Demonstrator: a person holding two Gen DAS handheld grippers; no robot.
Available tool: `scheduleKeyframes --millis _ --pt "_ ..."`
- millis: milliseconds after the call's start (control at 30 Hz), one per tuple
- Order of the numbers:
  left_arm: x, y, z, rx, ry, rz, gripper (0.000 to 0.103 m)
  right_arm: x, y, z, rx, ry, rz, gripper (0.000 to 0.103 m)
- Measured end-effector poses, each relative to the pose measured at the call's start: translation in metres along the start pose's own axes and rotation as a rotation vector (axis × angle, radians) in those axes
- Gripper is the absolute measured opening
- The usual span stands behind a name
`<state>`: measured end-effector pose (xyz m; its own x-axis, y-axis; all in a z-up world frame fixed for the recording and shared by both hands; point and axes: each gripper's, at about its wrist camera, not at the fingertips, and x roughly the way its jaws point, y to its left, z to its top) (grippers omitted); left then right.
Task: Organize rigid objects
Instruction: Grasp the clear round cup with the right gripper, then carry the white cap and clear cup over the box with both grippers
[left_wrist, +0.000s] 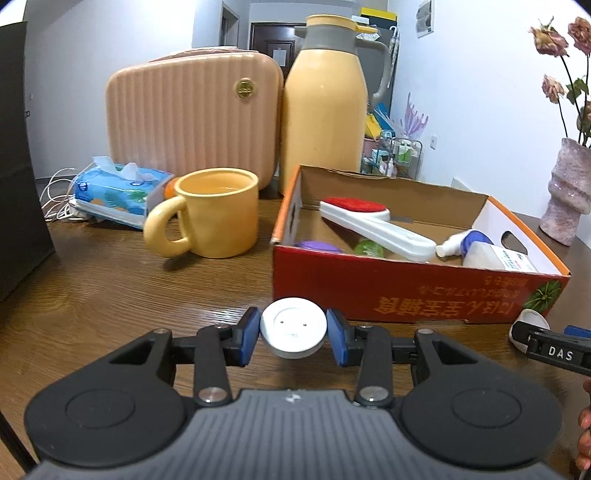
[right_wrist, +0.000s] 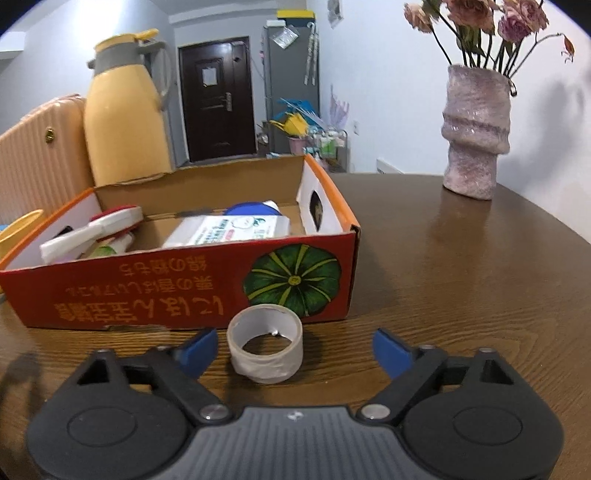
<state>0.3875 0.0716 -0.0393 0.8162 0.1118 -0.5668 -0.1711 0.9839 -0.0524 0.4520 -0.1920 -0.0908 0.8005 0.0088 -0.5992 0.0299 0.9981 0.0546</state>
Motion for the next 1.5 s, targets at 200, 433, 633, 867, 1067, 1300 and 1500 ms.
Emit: scheduleKeyframes --millis 200,433,633,867,1067,1300,1500 --pt "-0.004 0.012 0.003 -0.014 -0.014 0.000 0.040 0.004 0.001 -0.001 -0.001 0.013 -0.005 0.042" --pt "-0.008 0.015 0.004 -0.013 -0.025 -0.007 0.040 -0.011 0.004 -0.009 -0.015 0.007 0.033 0.041" --pt "-0.013 0.012 0.003 -0.006 -0.043 -0.014 0.040 -0.036 0.014 -0.014 -0.045 -0.049 0.070 0.041" --pt "-0.021 0.007 0.002 0.007 -0.064 -0.029 0.040 -0.065 0.020 -0.014 -0.038 -0.136 0.131 0.041" --pt "-0.028 0.000 0.003 0.011 -0.082 -0.045 0.040 -0.077 0.021 -0.009 -0.036 -0.209 0.157 0.041" --pt "-0.031 -0.011 0.010 0.015 -0.099 -0.065 0.040 -0.078 0.019 0.002 -0.032 -0.273 0.166 0.041" --pt "-0.027 -0.036 0.022 0.016 -0.119 -0.091 0.040 -0.075 0.018 0.010 -0.050 -0.331 0.159 0.041"
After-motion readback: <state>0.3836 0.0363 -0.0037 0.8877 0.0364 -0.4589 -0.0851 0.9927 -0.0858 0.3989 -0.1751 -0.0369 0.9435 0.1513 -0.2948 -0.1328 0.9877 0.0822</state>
